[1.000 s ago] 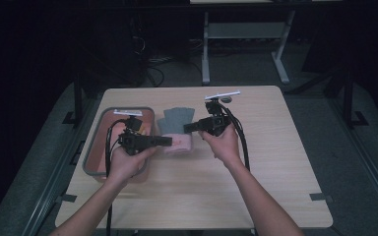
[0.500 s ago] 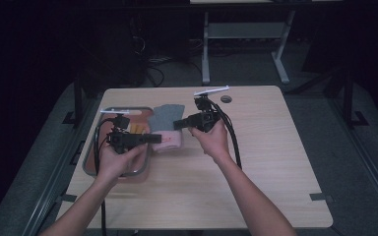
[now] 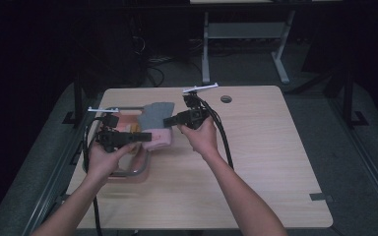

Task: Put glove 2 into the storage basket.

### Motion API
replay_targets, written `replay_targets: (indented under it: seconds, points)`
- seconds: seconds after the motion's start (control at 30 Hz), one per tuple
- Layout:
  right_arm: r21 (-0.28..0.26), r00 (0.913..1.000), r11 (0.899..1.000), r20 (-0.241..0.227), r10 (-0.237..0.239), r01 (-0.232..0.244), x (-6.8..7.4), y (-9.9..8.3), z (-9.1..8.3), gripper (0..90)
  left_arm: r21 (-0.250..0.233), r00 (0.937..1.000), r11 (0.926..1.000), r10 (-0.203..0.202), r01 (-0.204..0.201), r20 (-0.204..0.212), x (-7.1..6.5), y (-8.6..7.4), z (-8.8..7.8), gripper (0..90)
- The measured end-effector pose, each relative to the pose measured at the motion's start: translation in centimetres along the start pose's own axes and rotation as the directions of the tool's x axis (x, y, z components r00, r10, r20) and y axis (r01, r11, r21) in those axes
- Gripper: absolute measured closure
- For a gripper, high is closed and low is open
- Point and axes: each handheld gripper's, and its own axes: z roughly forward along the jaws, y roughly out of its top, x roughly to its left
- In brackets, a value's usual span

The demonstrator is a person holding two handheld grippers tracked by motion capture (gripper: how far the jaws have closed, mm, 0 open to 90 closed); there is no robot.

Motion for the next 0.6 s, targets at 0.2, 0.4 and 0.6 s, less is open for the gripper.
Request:
replay_targets:
  seconds: [0.2,0.4,0.6]
  points:
    - [-0.001,0.9999,1.000,-0.009,-0.007,0.007,0.8,0.5,1.1,77.8,-0.007,0.9999,1.0000,-0.004,0.004,-0.012,0.6,0.1,-1.2,62.1]
    - [0.006,0.9997,1.000,-0.018,-0.015,0.015,1.7,1.0,2.2,77.8,-0.014,0.9997,0.9999,-0.004,0.004,-0.026,1.3,0.1,-2.6,62.1]
    - [0.011,0.9992,1.000,-0.034,-0.021,0.022,2.8,1.4,3.6,77.8,-0.022,0.9993,0.9998,-0.005,0.005,-0.038,2.0,-0.1,-4.0,62.1]
